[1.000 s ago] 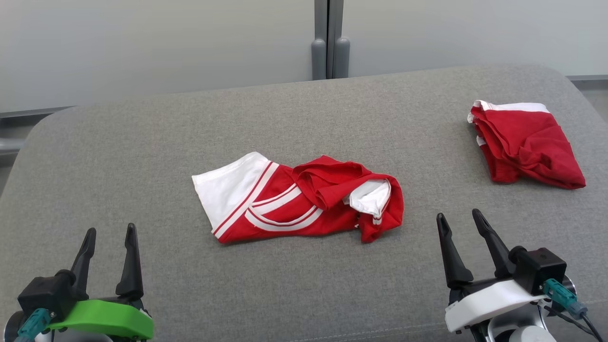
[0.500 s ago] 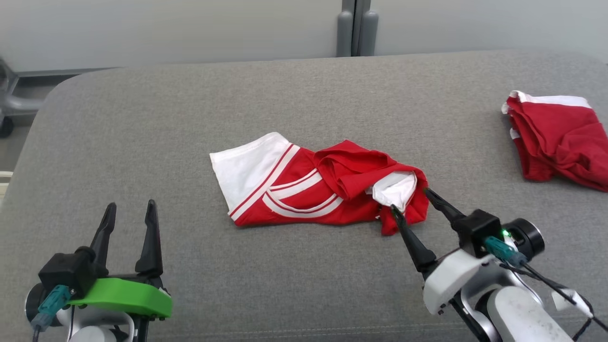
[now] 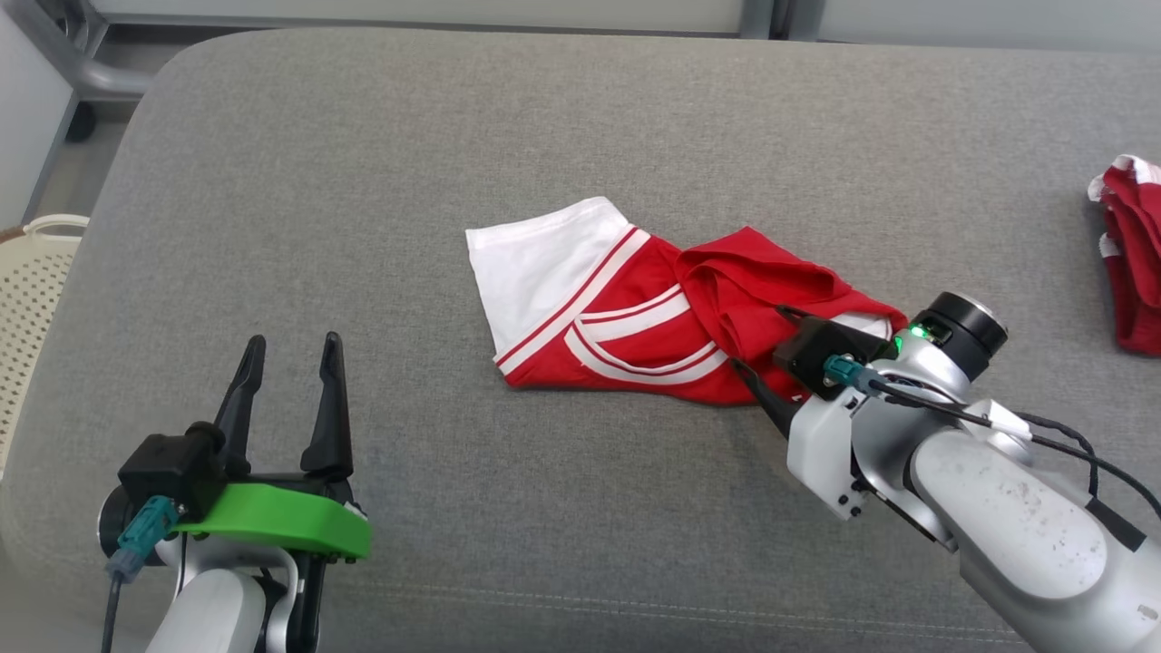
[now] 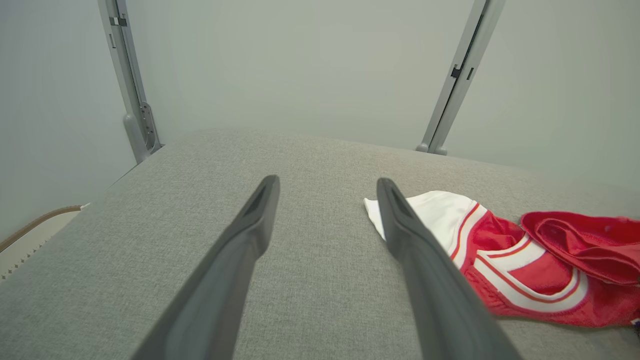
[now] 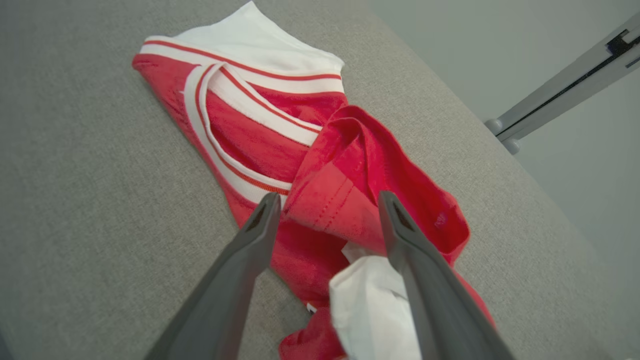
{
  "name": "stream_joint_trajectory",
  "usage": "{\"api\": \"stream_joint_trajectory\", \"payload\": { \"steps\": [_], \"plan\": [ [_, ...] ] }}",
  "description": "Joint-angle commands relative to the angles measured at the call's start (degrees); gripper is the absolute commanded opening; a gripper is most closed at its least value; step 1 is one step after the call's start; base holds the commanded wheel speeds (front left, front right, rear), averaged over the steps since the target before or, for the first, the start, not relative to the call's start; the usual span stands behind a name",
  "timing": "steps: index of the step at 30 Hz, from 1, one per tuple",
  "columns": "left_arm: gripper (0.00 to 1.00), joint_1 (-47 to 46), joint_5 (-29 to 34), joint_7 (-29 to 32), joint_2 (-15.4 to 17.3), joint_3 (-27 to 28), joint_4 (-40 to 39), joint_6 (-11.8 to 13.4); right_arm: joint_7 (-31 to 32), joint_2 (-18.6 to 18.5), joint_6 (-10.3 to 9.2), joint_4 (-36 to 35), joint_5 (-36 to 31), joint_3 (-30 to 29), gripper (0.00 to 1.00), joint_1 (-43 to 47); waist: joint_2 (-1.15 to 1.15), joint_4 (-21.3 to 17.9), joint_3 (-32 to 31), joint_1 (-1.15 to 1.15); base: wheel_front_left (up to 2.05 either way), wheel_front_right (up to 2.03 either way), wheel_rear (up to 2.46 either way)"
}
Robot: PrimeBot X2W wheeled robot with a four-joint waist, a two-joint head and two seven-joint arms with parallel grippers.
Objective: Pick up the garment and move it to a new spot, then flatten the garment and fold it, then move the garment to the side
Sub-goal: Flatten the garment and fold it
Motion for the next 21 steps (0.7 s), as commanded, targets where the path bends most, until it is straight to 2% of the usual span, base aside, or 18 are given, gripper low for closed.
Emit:
{"api": "stream_joint_trajectory", "payload": {
  "steps": [1, 4, 5, 6, 7, 13, 18, 19, 21],
  "plan": [
    [1.00, -1.1, 0.5, -0.3, -0.4, -0.2, 0.3, -0.3, 0.9, -0.9, -0.10, 0.9, 0.2, 1.0, 1.00, -1.4, 0.00, 1.7, 1.7, 0.00, 0.00, 0.00, 0.00],
    [1.00, -1.7, 0.8, -0.7, -0.9, -0.2, 1.1, -0.6, 1.8, -1.1, -0.10, 2.7, 1.8, 3.5, 1.00, -4.3, 0.00, 2.3, 2.2, 0.00, 0.00, 0.00, 0.00],
    [1.00, -1.8, 0.8, -0.8, -1.1, -0.2, 1.4, -0.7, 1.9, -1.2, -0.10, 3.3, 2.5, 3.9, 0.48, -5.0, 0.00, 2.3, 2.3, 0.00, 0.00, 0.00, 0.00],
    [1.00, -2.0, 0.9, -0.9, -1.3, -0.1, 1.6, -0.8, 2.0, -1.1, -0.10, 3.8, 2.7, 4.1, 0.29, -5.6, 0.00, 2.4, 2.4, 0.00, 0.00, 0.00, 0.00],
    [1.00, -2.1, 1.0, -1.0, -1.5, 0.0, 1.8, -0.8, 1.6, -0.9, -0.10, 4.2, 3.3, 3.9, 0.00, -6.1, 0.00, 2.4, 2.5, 0.00, 0.00, 0.00, 0.00],
    [1.00, -2.4, 1.4, -1.3, -1.9, 1.0, 2.4, -0.6, -1.0, 0.7, -0.10, 5.3, 5.4, -1.8, 0.00, -5.1, 0.00, 2.0, 2.8, 0.00, 0.00, 0.00, 0.00],
    [1.00, -2.4, 1.9, -1.5, -1.9, 1.7, 2.2, -0.6, -5.1, 3.6, -0.10, 5.5, 7.1, -13.8, 0.00, -2.3, 0.00, 1.1, 3.1, 0.00, 0.00, 0.00, 0.00],
    [1.00, -2.4, 1.9, -1.5, -1.9, 1.7, 2.2, -0.6, -5.1, 3.6, -0.10, 5.5, 7.1, -13.8, 0.00, -2.3, 0.00, 1.1, 3.1, 0.00, 0.00, 0.00, 0.00],
    [1.00, -2.7, 2.1, -1.5, -2.1, 1.7, 2.1, -0.7, -6.5, 4.6, -0.10, 6.3, 7.0, -19.1, 0.00, -1.3, 0.00, 0.8, 3.3, 0.00, 0.00, 0.00, 0.00]
  ]
}}
